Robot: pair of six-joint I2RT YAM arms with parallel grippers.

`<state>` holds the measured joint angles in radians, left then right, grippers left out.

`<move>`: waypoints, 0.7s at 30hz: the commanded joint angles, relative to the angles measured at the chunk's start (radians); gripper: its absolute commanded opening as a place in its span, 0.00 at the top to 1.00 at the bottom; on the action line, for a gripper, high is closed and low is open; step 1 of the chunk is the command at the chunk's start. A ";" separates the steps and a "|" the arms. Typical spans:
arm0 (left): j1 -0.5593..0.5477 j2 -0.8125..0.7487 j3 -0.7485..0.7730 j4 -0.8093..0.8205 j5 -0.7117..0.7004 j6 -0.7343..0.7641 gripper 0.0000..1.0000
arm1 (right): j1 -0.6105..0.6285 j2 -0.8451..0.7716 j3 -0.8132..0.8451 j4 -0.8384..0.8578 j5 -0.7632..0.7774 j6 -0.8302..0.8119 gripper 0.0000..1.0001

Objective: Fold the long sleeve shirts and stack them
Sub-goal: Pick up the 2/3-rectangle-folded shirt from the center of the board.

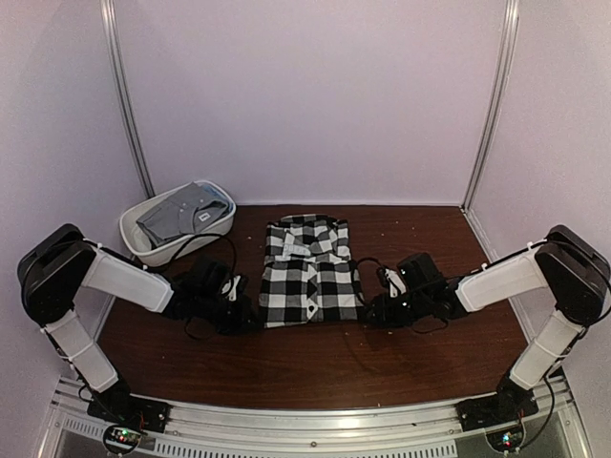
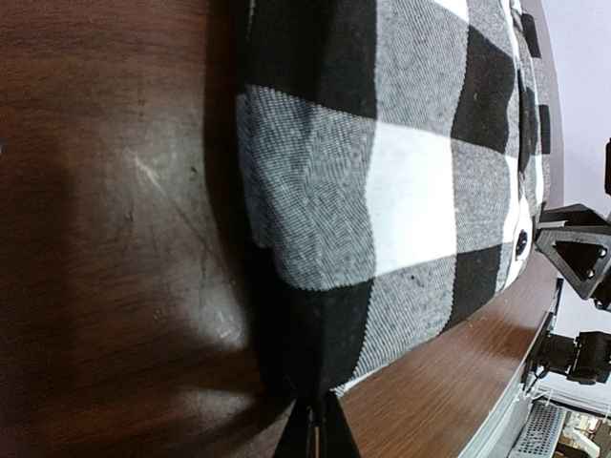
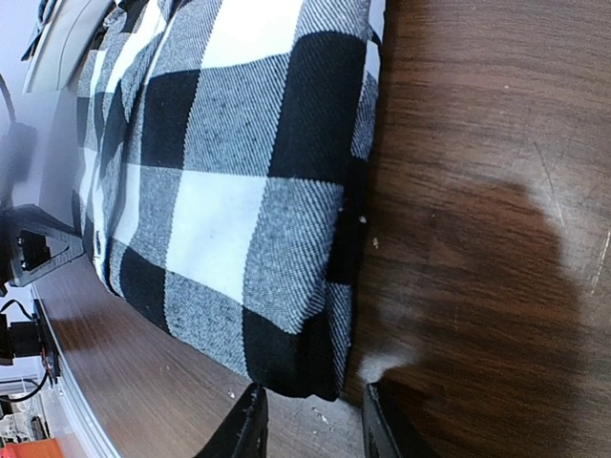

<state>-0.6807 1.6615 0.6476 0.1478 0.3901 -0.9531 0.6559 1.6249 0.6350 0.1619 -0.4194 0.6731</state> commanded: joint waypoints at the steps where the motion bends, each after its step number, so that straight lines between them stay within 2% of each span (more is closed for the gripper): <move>1: -0.005 -0.033 0.011 -0.029 -0.019 0.008 1.00 | 0.025 -0.019 -0.002 -0.055 0.059 -0.032 0.64; 13: -0.005 -0.033 0.018 -0.045 -0.017 0.018 1.00 | 0.073 0.048 0.027 -0.039 0.081 -0.028 0.66; 18: -0.005 -0.042 0.020 -0.056 -0.018 0.024 1.00 | 0.074 0.059 0.031 -0.039 0.082 -0.027 0.75; 21: -0.005 -0.051 0.018 -0.066 -0.020 0.034 1.00 | 0.074 0.048 0.035 -0.051 0.091 -0.029 0.88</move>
<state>-0.6807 1.6444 0.6491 0.1036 0.3798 -0.9493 0.7235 1.6604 0.6640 0.1650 -0.3607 0.6506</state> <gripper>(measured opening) 0.008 0.192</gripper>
